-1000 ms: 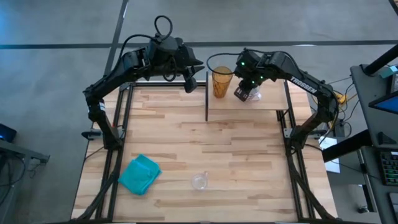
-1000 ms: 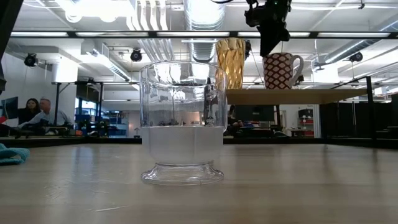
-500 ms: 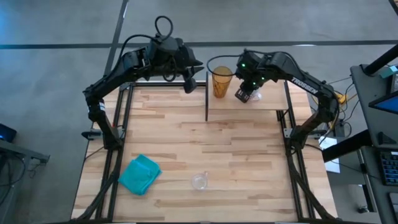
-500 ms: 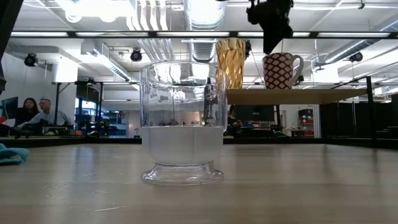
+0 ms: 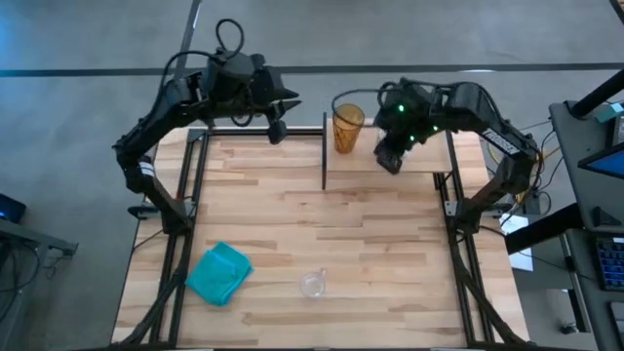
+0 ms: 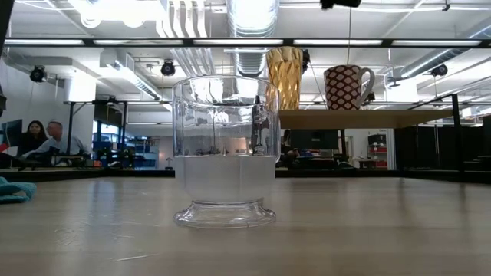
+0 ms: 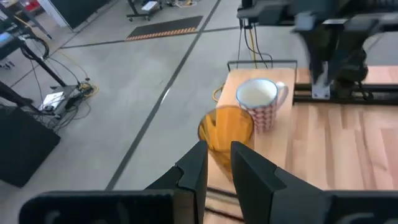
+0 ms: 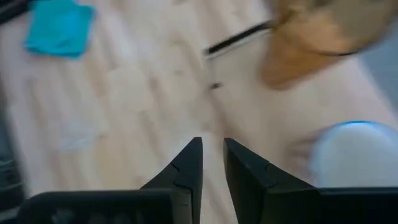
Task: Stack small to large cups/mugs on shelf
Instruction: Put the transparent mug on the shelf
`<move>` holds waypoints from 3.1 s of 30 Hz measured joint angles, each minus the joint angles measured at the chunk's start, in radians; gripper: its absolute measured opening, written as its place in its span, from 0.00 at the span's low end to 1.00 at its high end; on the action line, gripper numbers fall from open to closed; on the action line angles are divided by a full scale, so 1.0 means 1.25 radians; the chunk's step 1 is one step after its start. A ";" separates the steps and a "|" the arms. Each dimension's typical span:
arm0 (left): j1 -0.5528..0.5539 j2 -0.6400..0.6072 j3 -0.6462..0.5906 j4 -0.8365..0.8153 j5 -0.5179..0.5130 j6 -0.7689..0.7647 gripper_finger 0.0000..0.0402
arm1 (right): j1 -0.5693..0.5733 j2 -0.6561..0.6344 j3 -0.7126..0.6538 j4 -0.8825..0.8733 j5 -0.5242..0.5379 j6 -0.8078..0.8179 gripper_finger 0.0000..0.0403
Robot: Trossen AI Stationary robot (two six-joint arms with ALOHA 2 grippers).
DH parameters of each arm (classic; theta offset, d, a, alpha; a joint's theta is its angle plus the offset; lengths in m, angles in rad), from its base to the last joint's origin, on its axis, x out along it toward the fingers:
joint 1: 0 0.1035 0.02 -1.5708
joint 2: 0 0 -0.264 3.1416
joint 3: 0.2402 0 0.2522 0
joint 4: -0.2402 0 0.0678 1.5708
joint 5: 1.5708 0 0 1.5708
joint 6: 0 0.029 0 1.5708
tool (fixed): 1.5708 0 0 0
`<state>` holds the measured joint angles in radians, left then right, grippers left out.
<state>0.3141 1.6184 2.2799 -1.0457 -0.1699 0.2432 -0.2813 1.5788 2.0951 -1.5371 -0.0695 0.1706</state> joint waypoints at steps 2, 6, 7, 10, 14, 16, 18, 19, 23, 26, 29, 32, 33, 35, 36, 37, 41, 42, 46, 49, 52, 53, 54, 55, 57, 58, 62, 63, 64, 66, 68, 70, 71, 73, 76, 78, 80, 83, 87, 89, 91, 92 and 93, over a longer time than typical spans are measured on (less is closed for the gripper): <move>0.000 -0.016 0.000 -0.016 0.000 0.000 0.14 | 0.048 0.000 0.001 -0.002 -0.007 0.010 0.15; -0.001 -0.043 0.000 -0.069 0.003 -0.039 0.14 | 0.146 0.003 -0.024 0.019 -0.007 -0.005 0.15; -0.002 -0.047 0.000 -0.088 0.004 -0.068 0.14 | 0.168 0.005 -0.029 0.025 -0.007 -0.011 0.15; -0.003 -0.053 0.000 -0.165 0.006 -0.168 0.14 | 0.230 0.019 -0.048 0.051 -0.007 -0.032 0.15; -0.022 -0.054 -0.001 -0.320 0.006 -0.303 0.14 | 0.288 0.045 -0.075 0.113 -0.007 -0.039 0.15; -0.045 -0.049 -0.005 -0.399 0.009 -0.355 0.14 | 0.306 0.058 -0.088 0.137 -0.007 -0.039 0.15; -0.074 -0.046 -0.025 -0.421 0.013 -0.399 0.14 | 0.316 0.073 -0.098 0.150 -0.006 -0.037 0.15; -0.094 -0.048 -0.048 -0.409 0.029 -0.417 0.14 | 0.321 0.081 -0.102 0.150 -0.007 -0.033 0.15; -0.182 -0.066 -0.147 -0.357 0.161 -0.486 0.14 | 0.336 0.104 -0.122 0.149 -0.006 -0.014 0.15; -0.263 -0.073 -0.229 -0.339 0.152 -0.580 0.14 | 0.351 0.112 -0.147 0.150 -0.006 -0.004 0.15; -0.336 -0.071 -0.322 -0.303 0.141 -0.670 0.14 | 0.370 0.111 -0.179 0.150 -0.006 -0.005 0.15; -0.400 -0.071 -0.407 -0.227 0.141 -0.775 0.14 | 0.390 0.108 -0.208 0.153 -0.006 0.003 0.15; -0.421 -0.071 -0.433 -0.199 0.141 -0.808 0.14 | 0.397 0.108 -0.215 0.155 -0.006 0.004 0.15; -0.463 -0.071 -0.484 -0.121 0.140 -0.876 0.14 | 0.409 0.106 -0.229 0.172 -0.006 0.004 0.15; -0.483 -0.071 -0.507 -0.083 0.140 -0.912 0.14 | 0.414 0.106 -0.236 0.188 -0.006 0.004 0.15; -0.505 -0.071 -0.530 -0.040 0.140 -0.943 0.14 | 0.420 0.106 -0.244 0.206 -0.006 0.004 0.15; -0.592 -0.068 -0.618 0.156 0.129 -1.041 0.14 | 0.438 0.106 -0.270 0.274 -0.006 -0.008 0.15; -0.610 -0.065 -0.638 0.198 0.125 -1.058 0.14 | 0.440 0.106 -0.275 0.288 -0.006 -0.009 0.15; -0.677 -0.048 -0.716 0.341 0.059 -1.150 0.14 | 0.450 0.109 -0.280 0.313 -0.006 -0.010 0.15; -0.712 -0.028 -0.768 0.418 0.034 -1.218 0.14 | 0.454 0.110 -0.281 0.337 -0.006 -0.010 0.15; -0.730 0.002 -0.796 0.457 0.028 -1.279 0.14 | 0.454 0.110 -0.281 0.360 -0.006 -0.011 0.15; -0.734 0.014 -0.802 0.454 0.027 -1.295 0.14 | 0.454 0.110 -0.281 0.367 -0.006 -0.010 0.15; -0.737 0.027 -0.807 0.453 0.026 -1.310 0.14 | 0.454 0.110 -0.281 0.373 -0.006 -0.011 0.15; -0.738 0.039 -0.810 0.454 0.027 -1.325 0.14 | 0.454 0.110 -0.281 0.377 -0.006 -0.011 0.15; -0.740 0.059 -0.815 0.454 0.027 -1.345 0.14 | 0.454 0.110 -0.281 0.380 -0.006 -0.010 0.15; -0.740 0.067 -0.817 0.459 0.026 -1.351 0.14 | 0.454 0.110 -0.281 0.380 -0.006 -0.008 0.15; -0.740 0.102 -0.822 0.497 0.027 -1.361 0.14 | 0.454 0.110 -0.281 0.380 -0.006 0.002 0.15; -0.739 0.110 -0.822 0.504 0.027 -1.361 0.14 | 0.454 0.110 -0.281 0.380 -0.006 0.003 0.15; -0.738 0.119 -0.819 0.504 0.027 -1.361 0.14 | 0.454 0.110 -0.281 0.380 -0.006 0.005 0.15; -0.738 0.134 -0.818 0.508 0.026 -1.362 0.14 | 0.454 0.110 -0.281 0.380 -0.006 0.010 0.15; -0.735 0.147 -0.820 0.521 0.027 -1.362 0.14 | 0.454 0.110 -0.281 0.380 -0.006 0.011 0.15; -0.732 0.156 -0.821 0.518 0.027 -1.362 0.14 | 0.454 0.110 -0.281 0.380 -0.006 0.014 0.15; -0.729 0.160 -0.821 0.519 0.026 -1.362 0.14 | 0.454 0.110 -0.281 0.380 -0.006 0.019 0.15; -0.722 0.166 -0.819 0.520 0.017 -1.352 0.14 | 0.454 0.110 -0.281 0.381 -0.006 0.029 0.15; -0.708 0.171 -0.819 0.522 -0.011 -1.330 0.14 | 0.454 0.110 -0.281 0.382 -0.006 0.031 0.15; -0.696 0.171 -0.821 0.524 -0.019 -1.315 0.14 | 0.454 0.110 -0.281 0.382 -0.006 0.038 0.15; -0.685 0.171 -0.821 0.524 -0.020 -1.302 0.14 | 0.454 0.110 -0.281 0.383 -0.006 0.043 0.15; -0.666 0.171 -0.821 0.537 -0.023 -1.261 0.14 | 0.454 0.110 -0.281 0.383 -0.006 0.043 0.15; -0.632 0.171 -0.821 0.544 -0.027 -1.213 0.14 | 0.454 0.110 -0.281 0.382 -0.006 0.044 0.15; -0.611 0.171 -0.821 0.544 -0.032 -1.191 0.14 | 0.454 0.110 -0.281 0.382 -0.006 0.044 0.15; -0.588 0.171 -0.821 0.544 -0.033 -1.168 0.14 | 0.454 0.110 -0.281 0.380 -0.006 0.041 0.15; -0.576 0.171 -0.821 0.545 -0.032 -1.155 0.14 | 0.454 0.110 -0.281 0.379 -0.006 0.039 0.15; -0.563 0.171 -0.822 0.549 -0.032 -1.142 0.14 | 0.454 0.110 -0.281 0.378 -0.006 0.035 0.15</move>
<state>-0.3896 1.8320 1.2530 -0.3594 -0.2103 -1.1839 0.2859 1.7161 1.7443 -1.0648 -0.0772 0.2146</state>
